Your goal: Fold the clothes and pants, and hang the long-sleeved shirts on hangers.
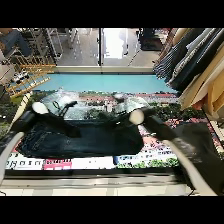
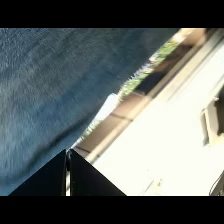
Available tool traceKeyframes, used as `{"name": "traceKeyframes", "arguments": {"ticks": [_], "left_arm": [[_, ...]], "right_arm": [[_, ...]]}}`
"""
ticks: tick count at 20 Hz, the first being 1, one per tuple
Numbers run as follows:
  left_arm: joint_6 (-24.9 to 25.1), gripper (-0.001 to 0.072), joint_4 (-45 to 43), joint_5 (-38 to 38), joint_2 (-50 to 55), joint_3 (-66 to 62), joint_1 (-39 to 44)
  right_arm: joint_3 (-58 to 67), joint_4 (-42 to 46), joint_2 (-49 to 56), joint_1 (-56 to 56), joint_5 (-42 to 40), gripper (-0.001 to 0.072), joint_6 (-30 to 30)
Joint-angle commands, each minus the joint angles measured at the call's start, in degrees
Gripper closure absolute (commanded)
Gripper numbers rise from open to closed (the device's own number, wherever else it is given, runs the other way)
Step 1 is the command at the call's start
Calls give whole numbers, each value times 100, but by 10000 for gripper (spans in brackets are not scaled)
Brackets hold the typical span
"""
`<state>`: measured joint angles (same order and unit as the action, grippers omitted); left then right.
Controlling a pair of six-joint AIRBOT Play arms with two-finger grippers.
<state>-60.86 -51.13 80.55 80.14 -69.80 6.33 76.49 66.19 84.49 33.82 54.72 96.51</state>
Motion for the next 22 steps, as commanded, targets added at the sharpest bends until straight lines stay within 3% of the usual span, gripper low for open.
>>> {"name": "traceKeyframes", "arguments": {"ticks": [1, 2, 3, 4, 6, 8, 11, 15, 16, 18, 22], "left_arm": [[-221, 689, -133, 348, -807, -59, -378], [-221, 689, -142, 350, -846, -59, -452], [-221, 689, -140, 350, -841, -59, -516], [-223, 689, -173, 350, -824, -59, -562], [-225, 689, -332, 352, -796, -59, -588], [-258, 689, -605, 352, -798, -59, -590], [-719, 689, -1464, 348, -798, -59, -590], [-1453, 688, -2684, 321, -798, -59, -590], [-1519, 688, -2870, 319, -798, -59, -590], [-1523, 688, -3117, 286, -796, -59, -590], [-1523, 687, -3265, 28, -796, -59, -590]], "right_arm": [[7, -911, 966, 848, -828, 674, -39], [7, -1115, 1132, 960, -975, 671, -164], [9, -1316, 1252, 1049, -1143, 571, -387], [28, -1408, 1285, 1082, -1239, 388, -511], [205, -1196, 1180, 962, -1075, 179, -621], [496, -608, 874, 590, -671, 188, -748], [577, 22, 164, -299, -22, 188, -743], [254, 52, -518, -1679, 807, 170, -769], [72, 52, -621, -1989, 938, 120, -772], [-337, 17, -693, -2549, 1204, 111, -844], [-1394, -719, -664, -3475, 1244, 48, -1797]]}}
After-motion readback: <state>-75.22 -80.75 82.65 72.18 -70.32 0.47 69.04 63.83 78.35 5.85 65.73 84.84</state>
